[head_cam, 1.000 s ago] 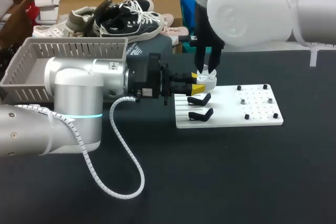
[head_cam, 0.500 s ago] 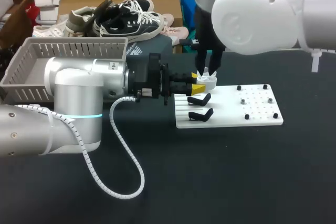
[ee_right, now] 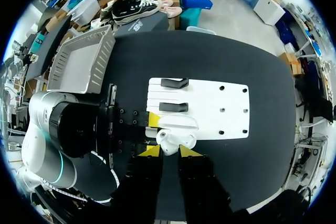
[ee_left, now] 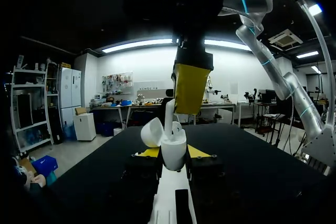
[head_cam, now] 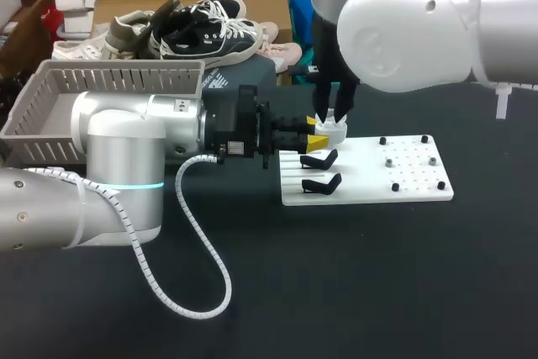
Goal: Pick up each earbud case from the left stands, insert the matching earbuds, close the lid, and place the case in the box.
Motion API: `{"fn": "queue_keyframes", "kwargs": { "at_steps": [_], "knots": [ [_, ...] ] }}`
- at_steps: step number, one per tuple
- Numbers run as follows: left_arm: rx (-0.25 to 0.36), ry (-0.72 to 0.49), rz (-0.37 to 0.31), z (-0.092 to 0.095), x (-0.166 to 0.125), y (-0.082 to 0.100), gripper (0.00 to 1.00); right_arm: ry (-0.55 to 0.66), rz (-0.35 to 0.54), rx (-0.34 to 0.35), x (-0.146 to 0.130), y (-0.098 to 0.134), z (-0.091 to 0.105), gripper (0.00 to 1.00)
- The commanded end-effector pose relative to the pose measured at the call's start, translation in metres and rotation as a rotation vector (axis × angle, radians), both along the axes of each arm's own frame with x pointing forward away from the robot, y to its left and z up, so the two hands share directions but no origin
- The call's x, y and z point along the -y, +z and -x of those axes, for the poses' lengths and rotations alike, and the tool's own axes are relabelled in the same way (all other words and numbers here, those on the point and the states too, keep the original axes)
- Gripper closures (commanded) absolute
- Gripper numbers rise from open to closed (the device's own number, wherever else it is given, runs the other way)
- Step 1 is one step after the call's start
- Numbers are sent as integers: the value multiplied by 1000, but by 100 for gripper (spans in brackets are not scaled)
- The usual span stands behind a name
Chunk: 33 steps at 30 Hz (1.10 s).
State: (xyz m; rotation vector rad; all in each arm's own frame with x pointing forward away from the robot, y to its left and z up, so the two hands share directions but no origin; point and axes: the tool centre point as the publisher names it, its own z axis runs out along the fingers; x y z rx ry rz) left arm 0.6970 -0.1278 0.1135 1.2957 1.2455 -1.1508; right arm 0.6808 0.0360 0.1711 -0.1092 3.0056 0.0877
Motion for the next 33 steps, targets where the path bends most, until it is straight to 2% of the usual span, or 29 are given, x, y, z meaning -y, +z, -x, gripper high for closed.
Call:
{"fn": "queue_keyframes", "kwargs": {
  "at_steps": [1,25,26,27,28,33],
  "knots": [
    [1,3,1,1,0,0,100,-5,5,5,-3,-3,-1,100],
    [1,3,1,1,0,0,100,-17,5,-14,-2,-13,-5,100],
    [1,3,1,1,0,0,100,-17,8,-16,-2,-13,-6,93],
    [1,3,1,1,0,0,100,-16,9,-16,-2,-14,-6,80],
    [1,3,1,1,0,0,100,-16,11,-17,-2,-14,-6,62],
    [1,3,1,1,0,0,100,-16,13,-20,-2,-14,-6,54]
  ]
}}
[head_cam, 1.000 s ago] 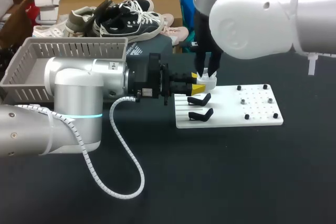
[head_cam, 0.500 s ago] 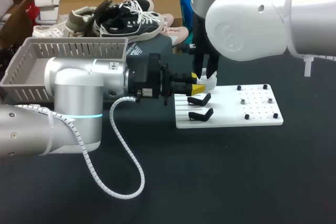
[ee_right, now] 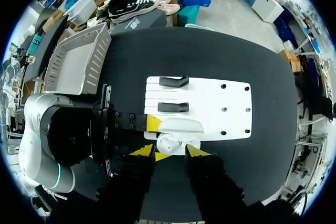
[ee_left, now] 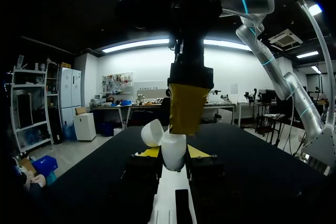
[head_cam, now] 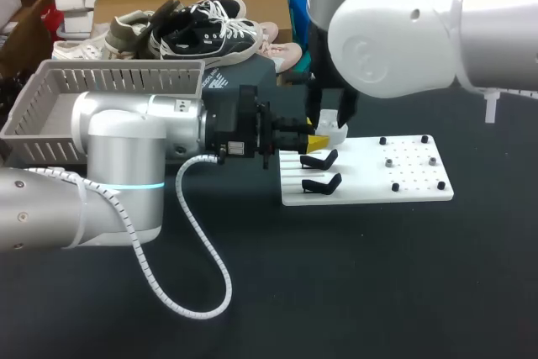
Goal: Pick up each earbud case from the left stands, insert the matching earbuds, close the lid, and place the case in the box.
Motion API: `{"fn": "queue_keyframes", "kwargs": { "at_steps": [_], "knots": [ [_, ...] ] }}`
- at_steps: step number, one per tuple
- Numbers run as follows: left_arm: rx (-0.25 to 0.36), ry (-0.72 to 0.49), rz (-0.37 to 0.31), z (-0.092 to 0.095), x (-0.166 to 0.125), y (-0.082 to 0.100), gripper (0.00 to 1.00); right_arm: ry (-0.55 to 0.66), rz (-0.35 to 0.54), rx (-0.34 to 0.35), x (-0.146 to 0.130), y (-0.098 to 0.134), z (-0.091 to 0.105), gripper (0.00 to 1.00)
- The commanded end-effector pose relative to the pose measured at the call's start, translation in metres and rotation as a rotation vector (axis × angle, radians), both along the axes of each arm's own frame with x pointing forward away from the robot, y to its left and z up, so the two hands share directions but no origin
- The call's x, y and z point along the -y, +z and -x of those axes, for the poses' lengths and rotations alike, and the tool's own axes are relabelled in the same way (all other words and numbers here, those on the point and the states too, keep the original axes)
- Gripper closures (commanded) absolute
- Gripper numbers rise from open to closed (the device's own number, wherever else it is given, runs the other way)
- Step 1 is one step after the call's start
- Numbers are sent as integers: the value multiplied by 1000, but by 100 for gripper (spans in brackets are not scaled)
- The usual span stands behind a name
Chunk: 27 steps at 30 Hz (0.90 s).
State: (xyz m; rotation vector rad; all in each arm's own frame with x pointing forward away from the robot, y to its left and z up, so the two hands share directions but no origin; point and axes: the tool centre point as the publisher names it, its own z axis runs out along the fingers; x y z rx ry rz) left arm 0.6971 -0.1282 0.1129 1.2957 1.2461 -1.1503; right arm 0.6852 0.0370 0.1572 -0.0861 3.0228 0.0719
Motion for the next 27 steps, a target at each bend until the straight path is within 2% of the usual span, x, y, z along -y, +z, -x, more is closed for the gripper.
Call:
{"fn": "queue_keyframes", "kwargs": {
  "at_steps": [1,7,9,10,11,12,18,22,27],
  "knots": [
    [1,3,1,1,0,0,100,-1,2,-3,-1,0,-1,53],
    [1,3,1,1,0,0,100,0,-17,6,2,10,3,51],
    [1,3,1,1,0,0,100,-6,-19,14,4,14,4,44],
    [1,3,1,1,0,0,100,-12,-22,19,6,16,4,35],
    [1,3,1,1,0,0,100,-21,-22,27,9,19,3,14],
    [1,3,1,1,0,0,100,-32,-24,33,11,20,1,0],
    [1,3,1,1,0,0,100,-146,-16,70,27,23,-21,0],
    [1,3,1,1,0,0,100,-219,9,121,38,22,-39,0],
    [1,3,1,1,0,0,100,-265,50,156,48,15,-55,0]
  ]
}}
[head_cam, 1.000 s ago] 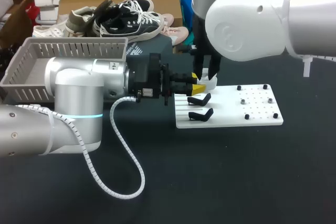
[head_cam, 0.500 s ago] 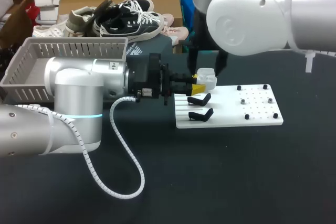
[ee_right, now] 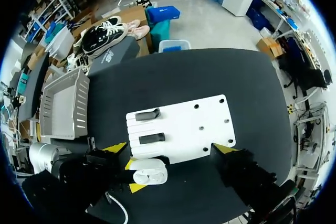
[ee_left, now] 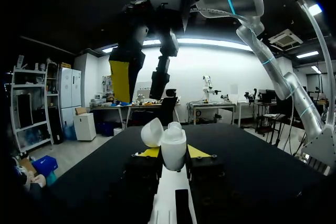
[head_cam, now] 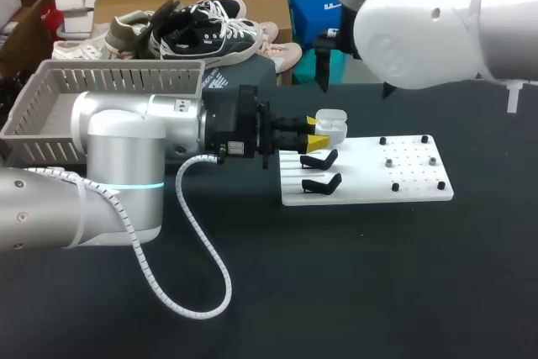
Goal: Pick up each earbud case from the left stands, insert the matching earbuds, close the lid, and place the case in the box.
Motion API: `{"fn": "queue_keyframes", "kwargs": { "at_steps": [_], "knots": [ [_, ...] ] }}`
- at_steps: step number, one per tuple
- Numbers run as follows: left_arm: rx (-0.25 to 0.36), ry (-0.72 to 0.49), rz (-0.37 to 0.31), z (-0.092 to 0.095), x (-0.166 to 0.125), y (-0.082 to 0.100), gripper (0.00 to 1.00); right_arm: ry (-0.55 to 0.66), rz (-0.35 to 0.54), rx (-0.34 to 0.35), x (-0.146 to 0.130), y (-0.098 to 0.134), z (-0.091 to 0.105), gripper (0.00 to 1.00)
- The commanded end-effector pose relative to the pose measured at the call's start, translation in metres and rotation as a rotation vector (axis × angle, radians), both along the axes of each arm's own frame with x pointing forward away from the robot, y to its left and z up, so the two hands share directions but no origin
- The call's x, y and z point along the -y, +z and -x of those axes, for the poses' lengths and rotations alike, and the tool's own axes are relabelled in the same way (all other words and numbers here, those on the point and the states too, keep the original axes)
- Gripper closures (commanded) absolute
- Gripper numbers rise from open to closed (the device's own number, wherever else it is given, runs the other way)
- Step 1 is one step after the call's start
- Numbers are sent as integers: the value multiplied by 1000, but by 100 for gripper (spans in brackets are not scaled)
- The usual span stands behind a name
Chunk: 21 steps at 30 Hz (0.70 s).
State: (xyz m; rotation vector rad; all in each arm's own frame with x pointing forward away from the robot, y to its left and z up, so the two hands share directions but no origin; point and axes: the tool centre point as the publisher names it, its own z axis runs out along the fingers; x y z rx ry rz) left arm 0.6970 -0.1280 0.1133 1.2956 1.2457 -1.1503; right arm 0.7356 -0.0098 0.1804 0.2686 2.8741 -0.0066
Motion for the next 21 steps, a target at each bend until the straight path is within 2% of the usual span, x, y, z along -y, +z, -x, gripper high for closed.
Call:
{"fn": "queue_keyframes", "kwargs": {
  "at_steps": [1,6,21],
  "knots": [
    [1,3,1,1,0,0,100,-22,22,16,3,-10,-7,0],
    [1,3,1,1,0,0,100,-41,33,8,10,-18,-12,0],
    [1,3,1,1,0,0,100,-38,31,-41,18,-33,-3,0]
  ]
}}
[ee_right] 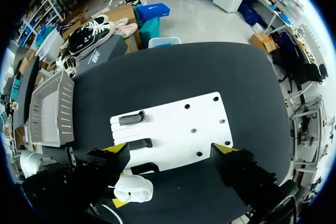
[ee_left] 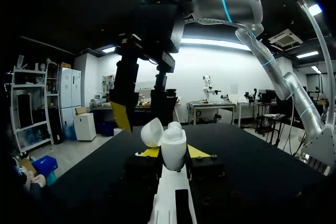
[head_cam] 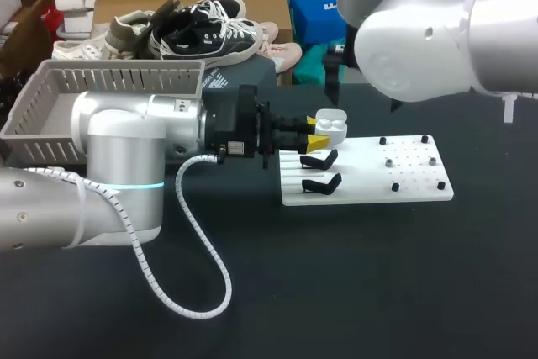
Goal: Pick up each earbud case from the left stands, insert the matching earbuds, close the lid, and place the case in the box.
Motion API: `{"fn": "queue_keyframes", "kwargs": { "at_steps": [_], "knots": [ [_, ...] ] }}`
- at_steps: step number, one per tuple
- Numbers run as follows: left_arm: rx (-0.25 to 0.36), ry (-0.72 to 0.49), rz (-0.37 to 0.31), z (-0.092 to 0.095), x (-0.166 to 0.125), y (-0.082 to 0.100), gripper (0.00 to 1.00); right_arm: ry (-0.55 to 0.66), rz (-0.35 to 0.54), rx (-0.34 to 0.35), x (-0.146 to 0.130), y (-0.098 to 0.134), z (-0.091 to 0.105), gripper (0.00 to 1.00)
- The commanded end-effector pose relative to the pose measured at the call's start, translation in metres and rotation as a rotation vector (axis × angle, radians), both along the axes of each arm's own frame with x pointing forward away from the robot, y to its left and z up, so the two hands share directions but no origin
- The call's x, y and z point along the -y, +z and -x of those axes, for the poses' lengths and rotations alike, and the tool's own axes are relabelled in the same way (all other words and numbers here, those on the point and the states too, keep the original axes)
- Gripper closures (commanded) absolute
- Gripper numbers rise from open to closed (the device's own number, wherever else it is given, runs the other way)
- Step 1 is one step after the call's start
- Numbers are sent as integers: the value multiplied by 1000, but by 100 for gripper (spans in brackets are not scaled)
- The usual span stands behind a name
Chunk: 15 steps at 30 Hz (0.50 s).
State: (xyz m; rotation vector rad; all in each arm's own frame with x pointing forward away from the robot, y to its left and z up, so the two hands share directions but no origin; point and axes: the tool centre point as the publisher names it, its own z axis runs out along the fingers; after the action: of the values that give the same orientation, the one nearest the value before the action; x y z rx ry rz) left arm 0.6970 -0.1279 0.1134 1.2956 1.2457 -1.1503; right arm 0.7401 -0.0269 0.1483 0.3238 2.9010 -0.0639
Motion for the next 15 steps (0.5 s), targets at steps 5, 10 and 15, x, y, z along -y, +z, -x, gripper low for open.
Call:
{"fn": "queue_keyframes", "kwargs": {
  "at_steps": [5,10,15],
  "knots": [
    [1,3,1,1,0,0,100,7,-15,-22,2,0,4,0],
    [1,3,1,1,0,0,100,14,-27,-35,4,0,9,0],
    [1,3,1,1,0,0,100,20,-37,-47,8,2,15,0]
  ]
}}
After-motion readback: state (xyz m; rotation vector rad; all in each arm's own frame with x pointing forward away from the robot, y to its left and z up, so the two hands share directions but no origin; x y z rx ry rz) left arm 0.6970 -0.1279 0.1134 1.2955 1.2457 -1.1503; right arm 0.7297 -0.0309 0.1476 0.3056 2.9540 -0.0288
